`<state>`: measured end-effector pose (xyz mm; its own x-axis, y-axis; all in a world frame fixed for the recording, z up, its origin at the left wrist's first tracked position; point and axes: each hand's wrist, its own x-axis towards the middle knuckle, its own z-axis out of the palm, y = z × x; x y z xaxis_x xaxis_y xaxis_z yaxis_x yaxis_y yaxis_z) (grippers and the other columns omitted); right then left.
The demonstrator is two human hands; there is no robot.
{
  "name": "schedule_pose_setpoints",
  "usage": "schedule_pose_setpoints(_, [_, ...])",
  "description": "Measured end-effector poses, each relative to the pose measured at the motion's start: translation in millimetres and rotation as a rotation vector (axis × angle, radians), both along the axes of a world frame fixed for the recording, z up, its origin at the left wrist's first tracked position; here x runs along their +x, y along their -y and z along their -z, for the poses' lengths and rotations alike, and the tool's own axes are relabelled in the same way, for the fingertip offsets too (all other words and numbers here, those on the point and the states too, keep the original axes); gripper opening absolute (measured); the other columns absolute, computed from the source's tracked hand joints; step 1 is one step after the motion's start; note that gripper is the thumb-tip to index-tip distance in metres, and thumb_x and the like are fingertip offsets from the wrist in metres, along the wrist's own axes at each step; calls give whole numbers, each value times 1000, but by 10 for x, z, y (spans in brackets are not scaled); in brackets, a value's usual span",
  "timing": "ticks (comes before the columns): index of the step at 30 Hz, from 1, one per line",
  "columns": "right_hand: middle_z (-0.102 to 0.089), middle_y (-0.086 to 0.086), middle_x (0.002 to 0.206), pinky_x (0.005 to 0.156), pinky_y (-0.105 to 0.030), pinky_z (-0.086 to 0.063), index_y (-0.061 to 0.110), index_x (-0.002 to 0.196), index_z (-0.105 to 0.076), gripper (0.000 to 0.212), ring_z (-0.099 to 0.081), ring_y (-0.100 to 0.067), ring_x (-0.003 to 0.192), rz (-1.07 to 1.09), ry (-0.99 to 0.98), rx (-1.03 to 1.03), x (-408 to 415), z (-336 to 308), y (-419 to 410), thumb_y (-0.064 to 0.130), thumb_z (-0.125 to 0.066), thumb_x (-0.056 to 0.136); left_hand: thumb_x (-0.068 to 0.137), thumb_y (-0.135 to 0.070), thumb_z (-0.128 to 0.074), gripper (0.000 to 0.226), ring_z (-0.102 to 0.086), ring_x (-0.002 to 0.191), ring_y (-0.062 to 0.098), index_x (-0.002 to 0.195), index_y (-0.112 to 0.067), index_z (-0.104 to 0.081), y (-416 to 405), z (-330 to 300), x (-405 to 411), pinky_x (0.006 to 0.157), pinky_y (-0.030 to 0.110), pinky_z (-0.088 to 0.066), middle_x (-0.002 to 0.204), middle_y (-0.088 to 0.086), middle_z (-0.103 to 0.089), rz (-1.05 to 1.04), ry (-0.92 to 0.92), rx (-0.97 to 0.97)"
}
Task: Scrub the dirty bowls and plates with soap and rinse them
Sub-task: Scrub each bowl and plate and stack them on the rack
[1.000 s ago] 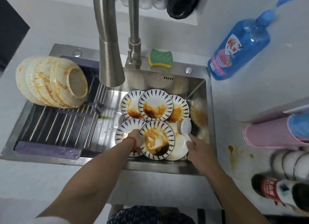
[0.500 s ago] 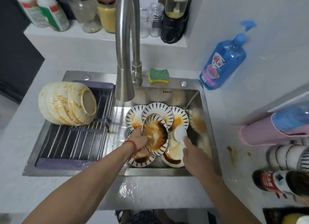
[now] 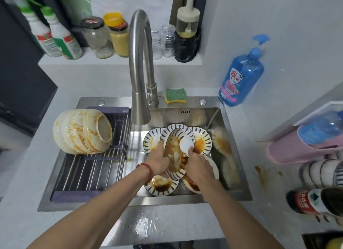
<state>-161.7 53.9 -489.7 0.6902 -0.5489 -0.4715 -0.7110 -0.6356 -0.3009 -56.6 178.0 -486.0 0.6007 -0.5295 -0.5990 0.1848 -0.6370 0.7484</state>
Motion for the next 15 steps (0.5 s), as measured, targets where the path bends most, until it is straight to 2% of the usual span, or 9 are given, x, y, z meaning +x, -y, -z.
schedule_pose_setpoints(2, [-66, -11, 100, 69, -41, -45, 19, 162, -17, 66, -61, -31, 92, 10, 104, 43, 95, -78, -2, 13, -47, 103, 98, 3, -52, 41, -78, 85, 30, 131, -21, -45, -15, -38, 13, 62, 46, -66, 119, 13, -70, -19, -140, -73])
schedule_pose_setpoints(4, [-61, -7, 87, 66, -40, -47, 21, 161, -20, 62, -61, -31, 85, -27, 195, 82, 120, -183, -38, 13, -45, 105, 95, 14, -46, 47, -77, 74, 29, 132, -14, -47, -4, -92, 12, 55, 39, -64, 112, 18, -71, -53, -288, -147])
schedule_pose_setpoints(6, [-58, -4, 84, 71, -45, -54, 23, 160, -22, 59, -63, -31, 84, -129, 248, 151, 52, -298, -102, 16, -44, 107, 93, 20, -42, 48, -72, 60, 24, 133, -7, -46, -12, -161, 17, 50, 38, -62, 100, 19, -67, -89, -379, -206])
schedule_pose_setpoints(8, [-59, -2, 84, 68, -44, -54, 25, 159, -23, 56, -62, -27, 77, -256, 226, 156, -81, -376, -90, 17, -45, 108, 90, 25, -38, 50, -70, 55, 22, 131, -2, -46, -25, -185, 25, 46, 37, -61, 94, 19, -64, -121, -443, -243])
schedule_pose_setpoints(9, [-59, 0, 81, 65, -40, -54, 26, 160, -22, 58, -61, -22, 72, -287, 196, 113, -117, -388, -22, 17, -46, 107, 89, 28, -36, 51, -73, 60, 25, 130, -1, -47, -40, -182, 20, 48, 40, -62, 96, 21, -66, -142, -493, -272])
schedule_pose_setpoints(12, [-58, 2, 76, 63, -35, -59, 23, 163, -14, 71, -60, -14, 65, -222, 102, -88, -101, -360, 246, 14, -52, 103, 90, 28, -39, 56, -74, 98, 46, 136, -2, -48, -52, -135, -54, 66, 61, -62, 122, 24, -71, -201, -688, -363])
schedule_pose_setpoints(15, [-62, -2, 86, 69, -40, -56, 24, 162, -10, 75, -60, -20, 74, -235, 104, -96, -48, -440, 180, 14, -52, 101, 95, 21, -47, 53, -65, 115, 53, 141, -7, -48, -10, -82, -103, 73, 63, -61, 132, 21, -68, -181, -740, -426])
